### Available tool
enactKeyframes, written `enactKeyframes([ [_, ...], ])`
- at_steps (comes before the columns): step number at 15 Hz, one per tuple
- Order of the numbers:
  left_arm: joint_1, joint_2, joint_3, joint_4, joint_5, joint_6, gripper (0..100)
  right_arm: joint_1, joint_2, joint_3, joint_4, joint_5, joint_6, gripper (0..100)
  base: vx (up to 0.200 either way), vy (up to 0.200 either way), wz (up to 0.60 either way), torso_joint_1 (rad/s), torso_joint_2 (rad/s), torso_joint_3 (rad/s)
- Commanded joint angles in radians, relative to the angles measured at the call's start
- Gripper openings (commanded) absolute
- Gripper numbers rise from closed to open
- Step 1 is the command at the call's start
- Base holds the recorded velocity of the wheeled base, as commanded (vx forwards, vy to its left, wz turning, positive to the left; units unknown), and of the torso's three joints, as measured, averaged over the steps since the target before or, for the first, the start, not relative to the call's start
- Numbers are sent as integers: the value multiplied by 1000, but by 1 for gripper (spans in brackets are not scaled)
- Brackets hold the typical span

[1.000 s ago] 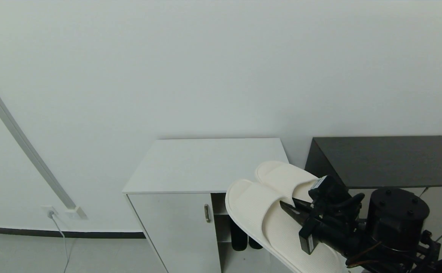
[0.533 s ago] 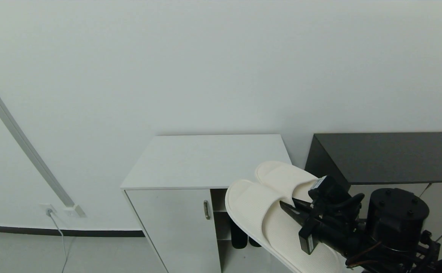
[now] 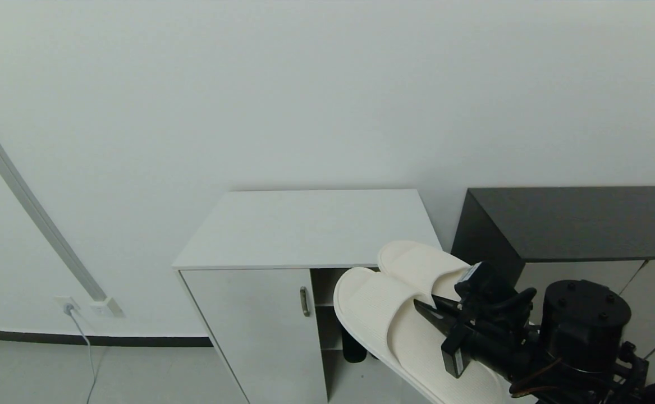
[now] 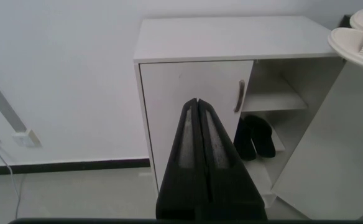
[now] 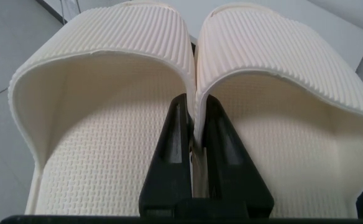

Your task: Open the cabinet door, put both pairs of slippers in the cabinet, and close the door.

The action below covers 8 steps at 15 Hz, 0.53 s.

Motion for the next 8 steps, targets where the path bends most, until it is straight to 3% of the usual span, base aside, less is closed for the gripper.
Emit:
enactKeyframes([
  [1,0,1,0,0,1,0,0,0,3,0,0,0,-1,0,0,0,0,-149,349,188],
  [8,0,1,0,0,1,0,0,0,3,0,0,-1,-2,0,0,0,0,-157,359,194],
])
